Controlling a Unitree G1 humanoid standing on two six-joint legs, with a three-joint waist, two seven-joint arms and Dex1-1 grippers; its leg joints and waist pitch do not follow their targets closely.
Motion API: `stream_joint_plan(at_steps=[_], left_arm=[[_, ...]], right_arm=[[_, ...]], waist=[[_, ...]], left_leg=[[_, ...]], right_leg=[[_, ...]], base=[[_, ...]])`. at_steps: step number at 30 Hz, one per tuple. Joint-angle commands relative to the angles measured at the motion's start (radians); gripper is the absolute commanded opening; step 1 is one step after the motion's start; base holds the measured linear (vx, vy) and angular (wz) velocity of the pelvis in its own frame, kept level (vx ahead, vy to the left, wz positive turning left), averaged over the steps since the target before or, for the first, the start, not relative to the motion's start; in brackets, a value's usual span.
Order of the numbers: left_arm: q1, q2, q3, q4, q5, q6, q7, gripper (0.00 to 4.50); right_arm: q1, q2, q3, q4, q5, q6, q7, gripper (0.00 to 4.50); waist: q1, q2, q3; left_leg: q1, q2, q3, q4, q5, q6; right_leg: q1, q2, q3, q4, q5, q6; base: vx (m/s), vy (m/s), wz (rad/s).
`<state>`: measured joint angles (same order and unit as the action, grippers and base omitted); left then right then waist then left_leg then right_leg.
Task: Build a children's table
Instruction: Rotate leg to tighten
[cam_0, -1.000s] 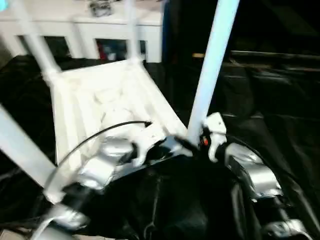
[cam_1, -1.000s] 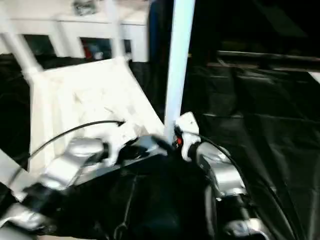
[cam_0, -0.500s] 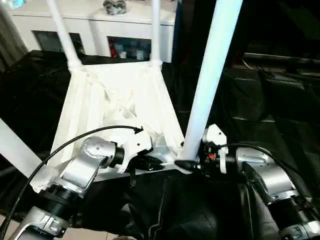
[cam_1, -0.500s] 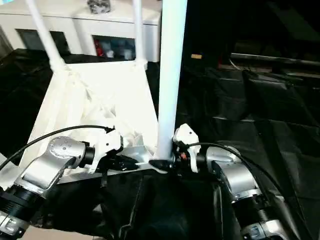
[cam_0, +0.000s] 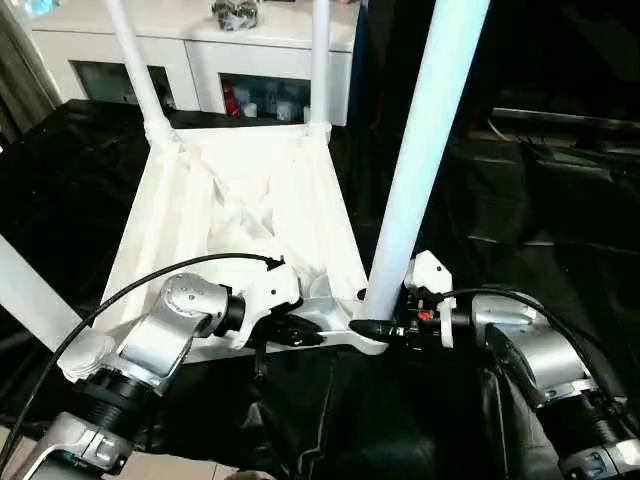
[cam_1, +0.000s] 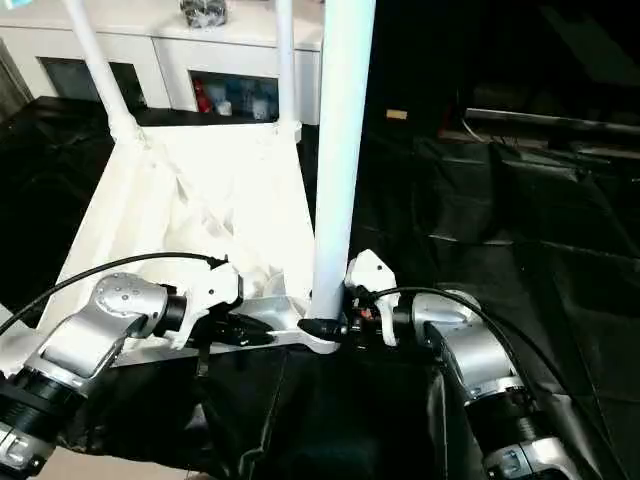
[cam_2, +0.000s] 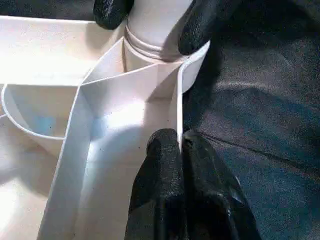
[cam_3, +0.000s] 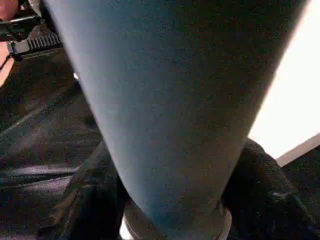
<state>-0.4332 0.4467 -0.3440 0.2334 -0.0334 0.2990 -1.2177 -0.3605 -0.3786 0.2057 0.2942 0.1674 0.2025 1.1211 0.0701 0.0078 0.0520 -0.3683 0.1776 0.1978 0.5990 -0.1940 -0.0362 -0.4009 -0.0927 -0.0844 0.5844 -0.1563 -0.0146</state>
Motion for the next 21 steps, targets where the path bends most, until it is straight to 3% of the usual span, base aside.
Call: stream_joint_plan(at_steps=[1,3,4,6,7,9,10,12,13,14,16,17,18,19,21], left_arm=[[-0.033,-0.014,-0.011,-0.009,-0.012,-0.017,-0.008,0.00],[-0.040,-0.029,-0.002,0.007,-0.007,-0.008,0.023,0.00],[-0.044,-0.042,0.005,0.015,-0.003,0.002,0.051,0.00],[-0.058,-0.079,0.020,0.041,0.009,0.021,0.123,0.00],[-0.066,-0.104,0.026,0.060,0.022,0.031,0.174,0.00],[-0.075,-0.145,0.031,0.081,0.039,0.046,0.248,0.00],[-0.076,-0.160,0.032,0.086,0.044,0.052,0.272,0.00],[-0.079,-0.216,0.034,0.097,0.057,0.073,0.349,0.00],[-0.081,-0.237,0.034,0.101,0.062,0.081,0.377,0.00],[-0.085,-0.260,0.037,0.110,0.069,0.088,0.414,0.00],[-0.103,-0.310,0.044,0.135,0.079,0.097,0.484,0.00],[-0.103,-0.310,0.044,0.135,0.079,0.097,0.484,0.00],[-0.120,-0.347,0.041,0.154,0.088,0.097,0.524,0.00],[-0.128,-0.360,0.029,0.162,0.092,0.089,0.524,0.00],[-0.131,-0.362,0.024,0.163,0.094,0.086,0.521,0.00]], right_arm=[[0.002,0.009,0.034,0.006,0.003,0.007,0.013,2.25],[0.012,0.018,0.032,0.009,-0.001,0.001,-0.005,2.25],[0.017,0.028,0.029,0.013,-0.004,0.006,-0.026,2.18],[0.022,0.064,0.021,0.036,-0.028,0.002,-0.108,2.10],[0.018,0.093,0.010,0.061,-0.048,-0.005,-0.180,2.09],[0.009,0.144,-0.012,0.107,-0.076,-0.009,-0.304,2.03],[0.004,0.164,-0.022,0.126,-0.084,-0.008,-0.352,2.00],[-0.008,0.221,-0.050,0.174,-0.096,-0.005,-0.475,1.99],[-0.012,0.243,-0.061,0.190,-0.099,-0.003,-0.519,1.98],[-0.017,0.265,-0.071,0.207,-0.100,-0.004,-0.561,1.97],[-0.042,0.318,-0.095,0.252,-0.105,-0.002,-0.664,1.97],[-0.042,0.318,-0.095,0.252,-0.105,-0.002,-0.664,1.97],[-0.074,0.367,-0.120,0.296,-0.107,0.000,-0.745,1.97],[-0.097,0.386,-0.118,0.315,-0.121,-0.016,-0.769,1.97],[-0.103,0.390,-0.115,0.321,-0.126,-0.027,-0.774,1.97]], waist=[[-0.001,0.008,-0.064],[-0.003,0.006,-0.064],[0.000,0.013,-0.064],[-0.003,0.011,-0.061],[-0.005,0.019,-0.060],[-0.014,0.012,-0.057],[-0.020,0.017,-0.056],[-0.029,0.009,-0.055],[-0.037,0.014,-0.053],[-0.044,0.007,-0.052],[-0.050,0.013,-0.051],[-0.055,0.017,-0.047],[-0.058,0.014,-0.048],[-0.065,0.021,-0.047],[-0.080,0.025,-0.047]], left_leg=[[0.017,0.059,-0.029,-0.080,-0.232,0.016],[0.018,0.058,-0.027,-0.080,-0.250,0.011],[0.021,0.057,-0.028,-0.080,-0.258,0.007],[0.022,0.058,-0.028,-0.082,-0.278,-0.003],[0.024,0.056,-0.031,-0.082,-0.301,-0.015],[0.024,0.053,-0.034,-0.084,-0.336,-0.029],[0.026,0.051,-0.035,-0.084,-0.360,-0.037],[0.021,0.049,-0.041,-0.085,-0.376,-0.034],[0.025,0.048,-0.042,-0.083,-0.389,-0.035],[0.026,0.045,-0.044,-0.081,-0.403,-0.031],[0.022,0.045,-0.049,-0.083,-0.420,-0.022],[0.025,0.045,-0.050,-0.084,-0.439,-0.025],[0.032,0.041,-0.055,-0.080,-0.473,-0.030],[0.040,0.040,-0.058,-0.079,-0.498,-0.034],[0.036,0.042,-0.068,-0.084,-0.536,-0.033]], right_leg=[[0.047,-0.063,0.052,-0.058,-0.260,-0.220],[0.045,-0.063,0.052,-0.062,-0.278,-0.218],[0.044,-0.064,0.052,-0.063,-0.285,-0.218],[0.041,-0.062,0.052,-0.067,-0.304,-0.213],[0.041,-0.063,0.051,-0.070,-0.338,-0.205],[0.040,-0.064,0.047,-0.081,-0.407,-0.182],[0.037,-0.063,0.045,-0.086,-0.448,-0.166],[0.041,-0.065,0.040,-0.092,-0.510,-0.136],[0.034,-0.066,0.038,-0.098,-0.549,-0.124],[0.034,-0.066,0.032,-0.107,-0.594,-0.104],[0.037,-0.066,0.024,-0.115,-0.626,-0.079],[0.031,-0.065,0.021,-0.118,-0.639,-0.075],[0.031,-0.064,0.010,-0.128,-0.668,-0.055],[0.025,-0.064,0.005,-0.134,-0.674,-0.053],[0.037,-0.064,-0.010,-0.137,-0.658,-0.045]], base=[[0.000,0.000,0.00],[0.000,0.000,0.00],[0.000,0.000,0.00],[0.000,0.000,0.00],[0.000,0.000,0.00],[0.000,0.000,0.00],[0.000,0.000,0.00],[0.000,0.000,0.00],[0.000,0.000,0.00],[0.000,0.000,0.00],[0.000,0.000,0.00],[0.000,0.000,0.00],[0.000,0.000,0.00],[0.000,0.000,0.00],[0.000,0.000,0.00]])
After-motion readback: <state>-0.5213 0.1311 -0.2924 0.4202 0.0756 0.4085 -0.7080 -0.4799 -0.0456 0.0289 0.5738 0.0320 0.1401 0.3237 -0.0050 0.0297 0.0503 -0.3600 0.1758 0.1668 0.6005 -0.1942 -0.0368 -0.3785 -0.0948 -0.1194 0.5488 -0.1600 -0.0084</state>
